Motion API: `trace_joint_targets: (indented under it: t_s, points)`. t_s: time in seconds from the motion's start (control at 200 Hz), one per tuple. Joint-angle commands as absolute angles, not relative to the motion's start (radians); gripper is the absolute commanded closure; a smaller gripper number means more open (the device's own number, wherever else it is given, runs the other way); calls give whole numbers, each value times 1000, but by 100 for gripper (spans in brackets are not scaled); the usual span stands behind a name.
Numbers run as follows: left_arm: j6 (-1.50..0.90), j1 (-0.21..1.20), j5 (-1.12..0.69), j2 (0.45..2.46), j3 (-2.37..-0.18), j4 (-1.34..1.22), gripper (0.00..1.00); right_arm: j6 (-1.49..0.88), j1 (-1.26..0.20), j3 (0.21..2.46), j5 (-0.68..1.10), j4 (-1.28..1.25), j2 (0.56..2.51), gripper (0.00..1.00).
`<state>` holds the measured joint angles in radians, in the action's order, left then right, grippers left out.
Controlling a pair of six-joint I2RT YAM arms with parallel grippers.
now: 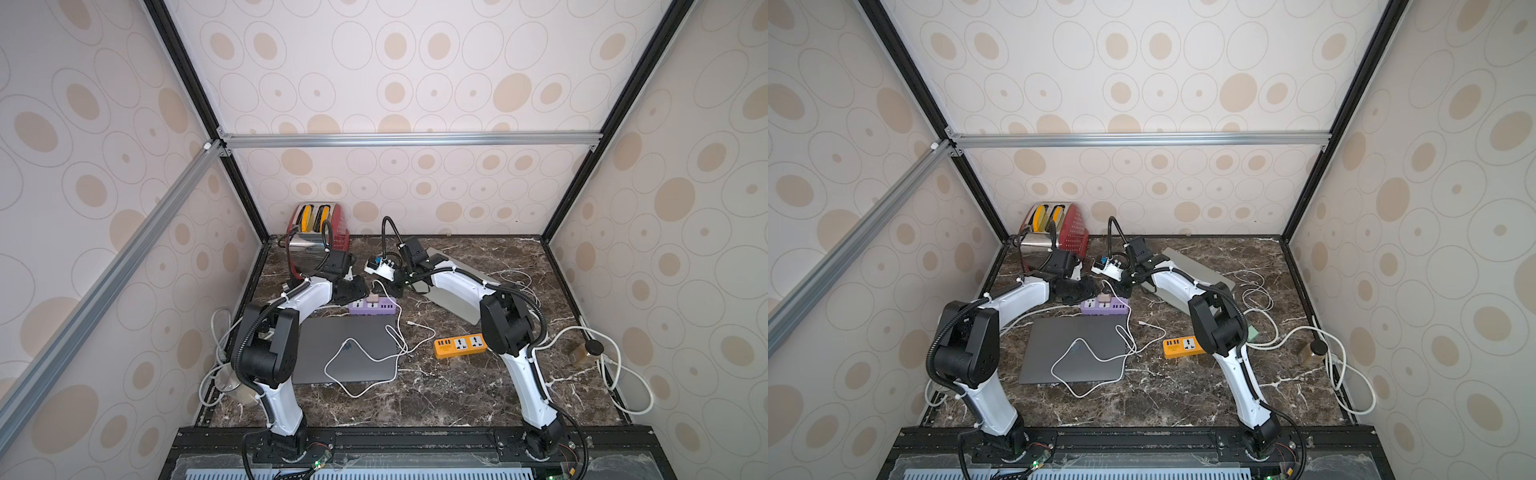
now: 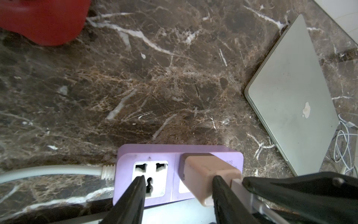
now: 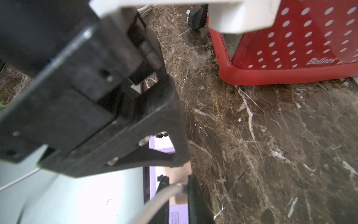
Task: Unplug the laptop charger
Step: Remove the charging cable from the plug.
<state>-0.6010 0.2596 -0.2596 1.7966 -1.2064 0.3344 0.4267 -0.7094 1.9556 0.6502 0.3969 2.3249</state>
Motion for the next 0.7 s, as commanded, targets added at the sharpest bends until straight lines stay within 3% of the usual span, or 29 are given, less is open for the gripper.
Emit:
trace_joint_targets:
  t_s: [0.0, 0.696]
  points:
    - [-570, 260, -209, 1833, -1154, 452, 43, 436, -727, 1981, 648, 404, 2310, 91]
    - [-552, 270, -153, 1861, -1113, 453, 43, 329, -740, 1938, 659, 353, 2262, 92]
